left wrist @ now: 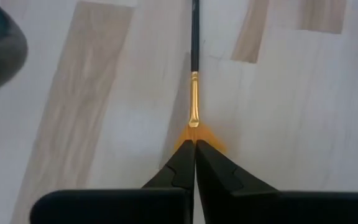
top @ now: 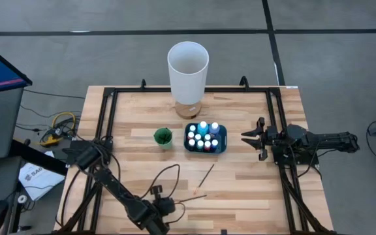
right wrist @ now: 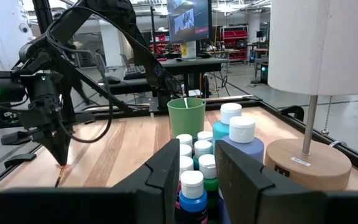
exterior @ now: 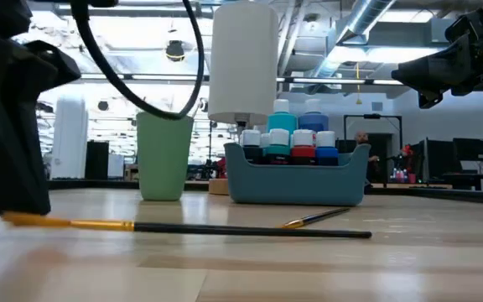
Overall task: Pick & Place Paint Supplies
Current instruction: Put the right gold paintbrush into the green cup
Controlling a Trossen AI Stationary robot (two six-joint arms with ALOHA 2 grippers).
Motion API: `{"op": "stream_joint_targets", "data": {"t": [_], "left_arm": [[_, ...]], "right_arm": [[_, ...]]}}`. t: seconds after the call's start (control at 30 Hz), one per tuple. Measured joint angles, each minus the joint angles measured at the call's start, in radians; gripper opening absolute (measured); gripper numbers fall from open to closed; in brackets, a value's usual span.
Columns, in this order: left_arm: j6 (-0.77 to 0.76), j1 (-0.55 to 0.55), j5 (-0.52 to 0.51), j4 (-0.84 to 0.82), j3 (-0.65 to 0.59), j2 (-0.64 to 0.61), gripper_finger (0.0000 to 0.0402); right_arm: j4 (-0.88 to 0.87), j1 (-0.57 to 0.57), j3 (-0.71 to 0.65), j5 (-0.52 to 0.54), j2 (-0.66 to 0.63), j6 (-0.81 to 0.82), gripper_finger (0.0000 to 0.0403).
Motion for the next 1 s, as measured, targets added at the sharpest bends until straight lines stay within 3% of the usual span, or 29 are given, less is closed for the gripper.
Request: {"op": "stream_joint_targets", "data": {"t": [0.27, 0.53, 0.73, 1.0], "left_arm": [[0.006, -0.004, -0.011, -0.009, -0.029, -0.043, 0.0046], [-0.013, -0.004, 0.027, 0.021, -0.079, -0.079, 0.0131], [0.115, -0.004, 0.001, 0.145, -0.078, -0.124, 0.0204], [0.124, 0.015, 0.009, 0.158, -0.077, -0.08, 0.0268]], "right_arm": [[0.0, 0.0, 0.0, 0.0, 0.0, 0.0, 0.0098], [0.0, 0.0, 0.0, 0.0, 0.0, 0.0, 0.0098], [0.0, 0.0, 0.0, 0.0, 0.0, 0.0, 0.0098], [0.0, 0.0, 0.0, 0.0, 0.0, 0.0, 0.0098]]}}
